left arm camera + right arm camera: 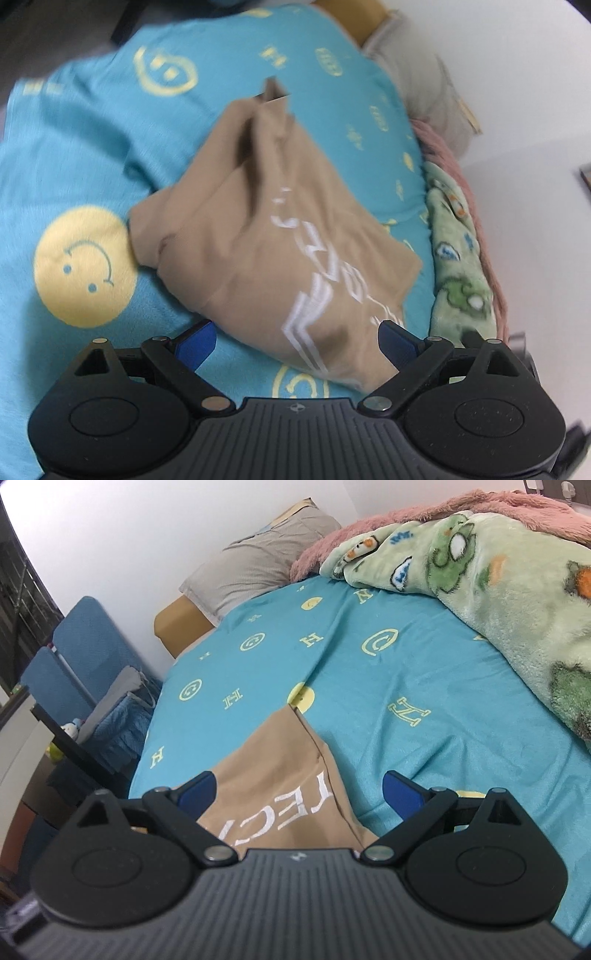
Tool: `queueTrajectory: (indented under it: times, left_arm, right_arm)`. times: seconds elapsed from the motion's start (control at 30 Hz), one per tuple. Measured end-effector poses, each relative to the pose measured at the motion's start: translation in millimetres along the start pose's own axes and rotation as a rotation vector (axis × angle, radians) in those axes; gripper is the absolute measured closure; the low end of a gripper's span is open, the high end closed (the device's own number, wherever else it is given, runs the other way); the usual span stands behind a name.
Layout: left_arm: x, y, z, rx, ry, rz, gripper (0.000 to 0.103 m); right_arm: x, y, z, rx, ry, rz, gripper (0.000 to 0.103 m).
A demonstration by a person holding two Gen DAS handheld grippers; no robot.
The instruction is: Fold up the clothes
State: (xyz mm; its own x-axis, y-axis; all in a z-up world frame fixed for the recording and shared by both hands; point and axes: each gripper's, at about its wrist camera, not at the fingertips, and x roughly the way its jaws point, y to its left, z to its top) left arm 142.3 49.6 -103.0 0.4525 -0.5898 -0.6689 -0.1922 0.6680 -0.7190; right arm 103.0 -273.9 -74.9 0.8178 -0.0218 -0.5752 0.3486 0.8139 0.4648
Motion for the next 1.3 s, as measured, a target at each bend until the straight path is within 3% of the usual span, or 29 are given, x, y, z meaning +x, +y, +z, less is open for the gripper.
queueTrajectory:
  times: [0.17, 0.23, 0.3, 0.43, 0.53, 0.73, 0.87, 1.0, 1.1, 1.2, 1.3]
  left_arm:
    - [17, 32, 19, -0.196, -0.016, -0.056, 0.014]
    - [19, 42, 24, -0.245, -0.030, -0.065, 0.027]
    - [18, 48, 24, -0.265, -0.035, -0.046, 0.042]
    - [14, 52, 23, -0.266, -0.050, -0.040, 0.061]
    - [9, 48, 22, -0.236, -0.071, -0.033, 0.068]
    - [0, 35, 21, -0.192, -0.102, -0.055, 0.070]
    - [0, 33, 20, -0.201, -0.103, -0.066, 0.070]
    - [0, 32, 19, -0.212, -0.104, -0.076, 0.070]
    - [2, 32, 19, -0.220, -0.104, -0.079, 0.070]
    - [3, 34, 19, -0.230, -0.104, -0.084, 0.070]
    - [5, 35, 21, -0.238, -0.101, -0.090, 0.070]
  right_arm:
    - [4, -2, -2, 0.045, 0.036, 0.036, 0.005]
    - [7, -3, -5, 0.086, 0.071, 0.062, 0.005]
    - [12, -6, -10, 0.158, 0.124, 0.103, 0.005]
    - [15, -8, -20, 0.270, 0.196, 0.148, 0.003]
    - [11, -8, -25, 0.333, 0.215, 0.165, 0.003]
    - [-18, -3, -30, 0.374, 0.130, 0.196, 0.004]
    - [-27, 14, -33, 0.283, 0.075, 0.247, 0.004]
    - [13, 6, -47, 0.456, 0.294, 0.370, 0.005]
    - [39, -8, -65, 0.600, 0.414, 0.409, 0.005]
    - [50, -20, -69, 0.673, 0.414, 0.396, 0.004]
    - [51, -30, -66, 0.710, 0.335, 0.338, 0.005]
